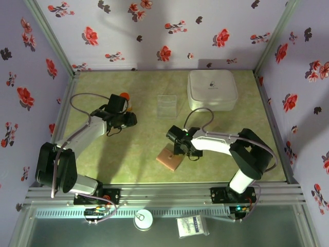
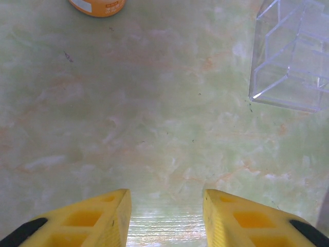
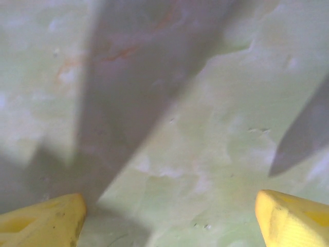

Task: Take the credit cards out of the card holder

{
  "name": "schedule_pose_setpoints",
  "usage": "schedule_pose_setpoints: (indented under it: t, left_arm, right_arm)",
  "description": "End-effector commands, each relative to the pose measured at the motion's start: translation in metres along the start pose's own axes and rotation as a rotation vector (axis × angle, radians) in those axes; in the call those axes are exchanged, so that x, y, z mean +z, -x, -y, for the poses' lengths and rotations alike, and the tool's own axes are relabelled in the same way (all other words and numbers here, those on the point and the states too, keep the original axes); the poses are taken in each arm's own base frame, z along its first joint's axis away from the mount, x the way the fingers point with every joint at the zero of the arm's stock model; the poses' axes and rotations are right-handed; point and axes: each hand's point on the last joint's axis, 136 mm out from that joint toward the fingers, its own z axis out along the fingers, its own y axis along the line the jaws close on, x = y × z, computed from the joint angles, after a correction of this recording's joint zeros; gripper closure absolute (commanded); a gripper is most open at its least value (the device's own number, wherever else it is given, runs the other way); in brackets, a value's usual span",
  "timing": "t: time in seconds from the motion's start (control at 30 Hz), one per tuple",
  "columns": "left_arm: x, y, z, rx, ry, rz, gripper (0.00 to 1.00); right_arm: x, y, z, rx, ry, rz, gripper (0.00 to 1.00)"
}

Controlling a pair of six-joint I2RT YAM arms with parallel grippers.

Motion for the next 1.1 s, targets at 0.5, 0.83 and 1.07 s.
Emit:
schedule_pose_setpoints:
  t: [0.5, 0.83, 1.07]
  left_arm:
    - [-0.009, -0.002, -0.003, -0.009, 0.015, 0.01, 0.58]
    - [-0.02, -0.003, -0.039, -0.123, -0.008, 0.021, 0.5]
    - [-0.02, -0.015, -0.053, -0.155, -0.012, 0.013, 0.41]
  right_arm:
    - [-0.068, -0.038, -0.04, -0.302, 0.161, -0.025, 0.12]
    - [-0.063, -0.062, -0.106, -0.486, 0.221, -0.085, 0.01]
    - [-0.041, -0.067, -0.116, -0.526, 0.158, -0.114, 0.01]
